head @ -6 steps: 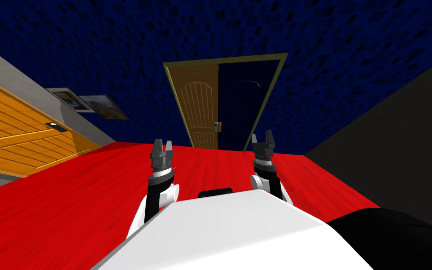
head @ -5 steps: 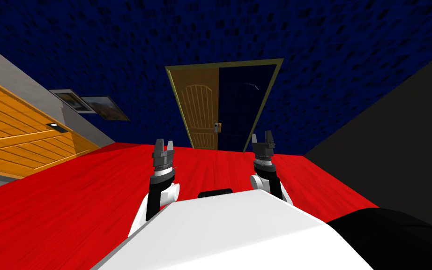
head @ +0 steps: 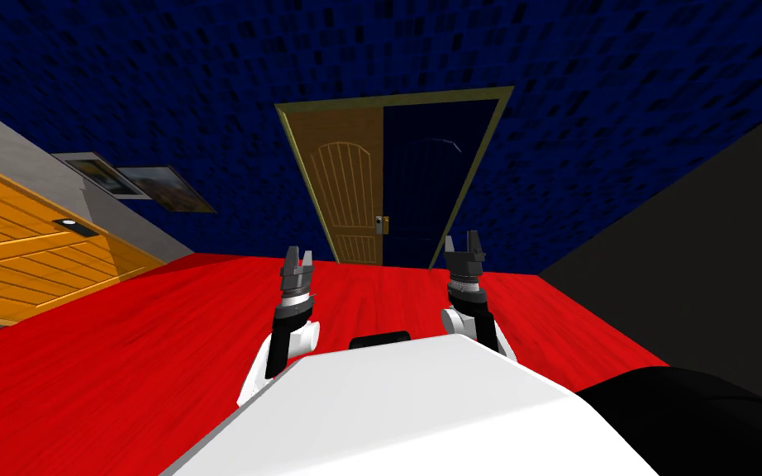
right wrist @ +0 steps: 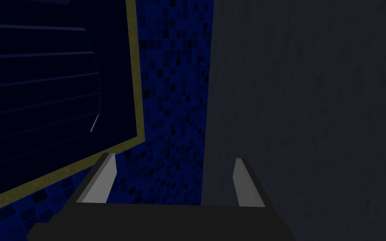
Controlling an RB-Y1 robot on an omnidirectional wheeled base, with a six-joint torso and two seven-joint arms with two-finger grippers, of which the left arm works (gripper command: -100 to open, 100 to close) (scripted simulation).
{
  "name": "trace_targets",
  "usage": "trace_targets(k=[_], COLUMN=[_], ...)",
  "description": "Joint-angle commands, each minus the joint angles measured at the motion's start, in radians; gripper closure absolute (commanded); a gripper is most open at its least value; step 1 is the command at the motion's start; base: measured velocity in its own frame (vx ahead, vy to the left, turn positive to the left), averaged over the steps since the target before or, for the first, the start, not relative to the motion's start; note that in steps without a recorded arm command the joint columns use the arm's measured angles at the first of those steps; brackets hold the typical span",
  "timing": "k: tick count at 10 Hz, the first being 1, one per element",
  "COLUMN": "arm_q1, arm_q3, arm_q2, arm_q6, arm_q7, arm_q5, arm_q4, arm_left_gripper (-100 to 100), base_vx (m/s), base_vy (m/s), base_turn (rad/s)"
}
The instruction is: Pull the door open
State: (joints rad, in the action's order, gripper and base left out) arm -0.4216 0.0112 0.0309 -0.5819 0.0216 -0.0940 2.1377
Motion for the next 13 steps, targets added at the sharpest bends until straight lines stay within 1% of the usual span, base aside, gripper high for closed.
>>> trace_targets(k=[1,3,4,13], arm_q1=[0.025,0.043,0.061,0.160], arm_q3=[0.001,0.001,0.000,-0.005], arm_q2=[0.008,0.015,0.022,0.049], arm_q6=[0.010,0.017,0.024,0.064], arm_q7=[-0.004,-0.008,-0.011,-0.031], arm_q5=[0.004,0.008,0.012,0.032], arm_q4=[-0.037,-0.069,-0.103,-0.282], arm_left_gripper=[-100,-100,-100,-100], base_vx=[0.132,0.084,0.107,0.103], base_vy=[-0.030,-0.015,-0.025,-0.032], base_turn=[-0.015,-0.018,-0.036,-0.021])
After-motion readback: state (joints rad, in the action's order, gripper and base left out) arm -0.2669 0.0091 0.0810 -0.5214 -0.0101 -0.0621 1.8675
